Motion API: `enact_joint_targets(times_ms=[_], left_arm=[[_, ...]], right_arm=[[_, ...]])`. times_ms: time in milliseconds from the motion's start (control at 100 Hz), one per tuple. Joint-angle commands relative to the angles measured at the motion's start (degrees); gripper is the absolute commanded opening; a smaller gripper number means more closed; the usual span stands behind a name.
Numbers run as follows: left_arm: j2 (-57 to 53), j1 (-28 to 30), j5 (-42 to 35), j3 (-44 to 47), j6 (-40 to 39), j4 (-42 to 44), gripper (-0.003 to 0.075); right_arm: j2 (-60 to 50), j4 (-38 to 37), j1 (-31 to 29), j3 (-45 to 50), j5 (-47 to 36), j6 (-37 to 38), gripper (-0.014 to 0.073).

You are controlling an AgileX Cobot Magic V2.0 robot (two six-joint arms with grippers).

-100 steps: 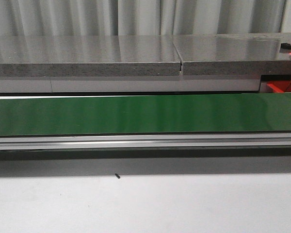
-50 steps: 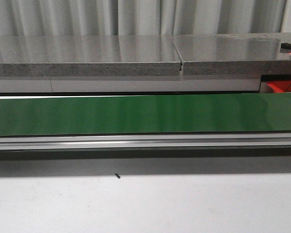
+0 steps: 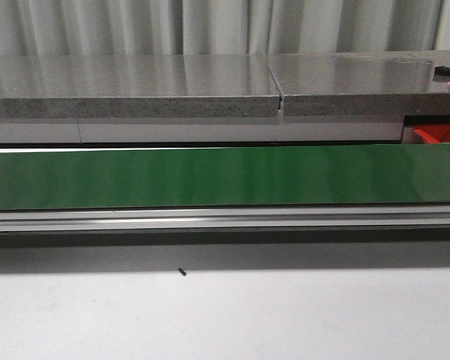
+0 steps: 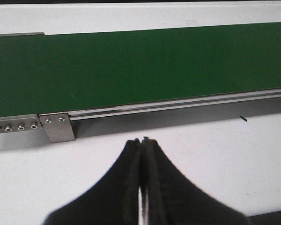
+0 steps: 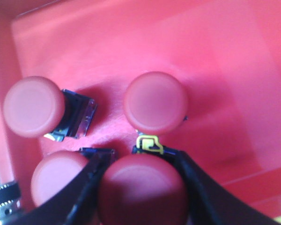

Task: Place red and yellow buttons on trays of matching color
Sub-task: 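Carry the red button to the red tray section and release it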

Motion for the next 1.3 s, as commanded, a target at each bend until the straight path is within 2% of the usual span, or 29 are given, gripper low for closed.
enact_joint_targets(times_ms=[0,500,570,720,790,1290], left_arm=[[0.34,-0.55,-3.46,-1.69,-0.58,-0.6,-0.002],[0.34,-0.55,-3.46,-1.69,-0.58,-0.6,-0.002],[0.34,-0.55,-3.46,-1.69,-0.58,-0.6,-0.002],[0.34,-0.55,-3.46,-1.69,-0.58,-0.6,-0.002],[0.34,-0.55,-3.46,-1.69,-0.58,-0.6,-0.002],[0.34,-0.55,-3.46,-1.69,-0.58,-0.6,-0.002]], right_arm=[[-1.96,0.37,-0.44,-2.54,-2.95,-0.13,0.0139],[1.4,0.54,-0.44,-2.53,-5.09,-0.13,0.0153],[1.68,0.57,-0.44,-2.53,-4.75,-0.13,0.0225],[1.53,0.76,-0.44,-2.53,-5.53,-0.13,0.0517],[1.29,0.87,-0.44,-2.53,-5.53,-0.13,0.0582],[-6.69,0.83,-0.44,-1.93,-3.55,-0.13,0.0568]])
